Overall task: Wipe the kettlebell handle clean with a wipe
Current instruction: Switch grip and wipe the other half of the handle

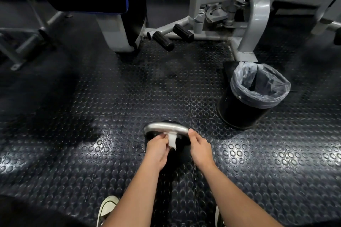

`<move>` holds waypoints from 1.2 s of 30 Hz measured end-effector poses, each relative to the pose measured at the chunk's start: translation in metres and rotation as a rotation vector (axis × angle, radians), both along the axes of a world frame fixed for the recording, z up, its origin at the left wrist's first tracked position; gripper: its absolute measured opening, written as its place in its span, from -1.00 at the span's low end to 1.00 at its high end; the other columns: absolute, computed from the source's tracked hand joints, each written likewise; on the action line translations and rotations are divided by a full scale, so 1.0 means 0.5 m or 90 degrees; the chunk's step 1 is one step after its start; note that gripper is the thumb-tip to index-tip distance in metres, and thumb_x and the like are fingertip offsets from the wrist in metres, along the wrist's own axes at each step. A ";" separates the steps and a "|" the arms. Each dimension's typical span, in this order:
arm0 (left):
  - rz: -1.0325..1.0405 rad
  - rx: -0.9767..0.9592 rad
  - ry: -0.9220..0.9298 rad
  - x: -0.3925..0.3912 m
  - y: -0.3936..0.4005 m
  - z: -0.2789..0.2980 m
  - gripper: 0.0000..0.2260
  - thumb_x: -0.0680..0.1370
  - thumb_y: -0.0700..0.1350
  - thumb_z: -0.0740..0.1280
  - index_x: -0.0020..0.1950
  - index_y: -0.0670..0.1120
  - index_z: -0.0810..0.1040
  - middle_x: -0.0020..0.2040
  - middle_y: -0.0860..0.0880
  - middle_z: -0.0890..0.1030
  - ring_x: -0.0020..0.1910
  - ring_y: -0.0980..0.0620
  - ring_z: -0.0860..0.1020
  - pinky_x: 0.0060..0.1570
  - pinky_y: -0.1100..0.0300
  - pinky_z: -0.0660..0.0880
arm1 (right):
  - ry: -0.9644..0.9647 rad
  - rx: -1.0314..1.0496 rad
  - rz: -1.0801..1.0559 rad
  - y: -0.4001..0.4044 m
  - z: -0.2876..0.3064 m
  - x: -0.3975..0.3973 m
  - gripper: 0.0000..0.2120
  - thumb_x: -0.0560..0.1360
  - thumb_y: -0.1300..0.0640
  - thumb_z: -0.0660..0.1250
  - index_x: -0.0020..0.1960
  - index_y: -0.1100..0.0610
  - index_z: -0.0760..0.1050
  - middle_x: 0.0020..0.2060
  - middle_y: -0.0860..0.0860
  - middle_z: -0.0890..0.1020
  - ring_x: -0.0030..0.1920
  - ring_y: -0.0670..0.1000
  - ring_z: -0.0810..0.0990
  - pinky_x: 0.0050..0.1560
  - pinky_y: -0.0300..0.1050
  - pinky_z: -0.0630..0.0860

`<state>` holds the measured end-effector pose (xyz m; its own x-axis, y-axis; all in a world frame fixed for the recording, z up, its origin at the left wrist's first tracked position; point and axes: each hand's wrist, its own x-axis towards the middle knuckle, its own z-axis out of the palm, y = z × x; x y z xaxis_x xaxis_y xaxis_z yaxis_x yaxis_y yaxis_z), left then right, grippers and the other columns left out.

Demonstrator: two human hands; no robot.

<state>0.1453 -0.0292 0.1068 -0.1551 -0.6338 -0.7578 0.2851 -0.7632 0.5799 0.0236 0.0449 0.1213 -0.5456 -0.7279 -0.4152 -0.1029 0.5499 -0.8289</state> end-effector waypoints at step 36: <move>0.000 0.034 0.069 0.005 0.006 0.004 -0.74 0.73 -0.42 0.16 0.32 -0.33 0.58 -0.01 -0.17 0.66 -0.07 0.00 0.62 -0.20 0.26 0.65 | 0.022 -0.002 0.004 0.000 0.009 0.000 -0.55 0.62 -0.22 0.08 0.32 -0.02 0.53 -0.03 -0.09 0.58 0.08 -0.02 0.53 0.08 -0.19 0.33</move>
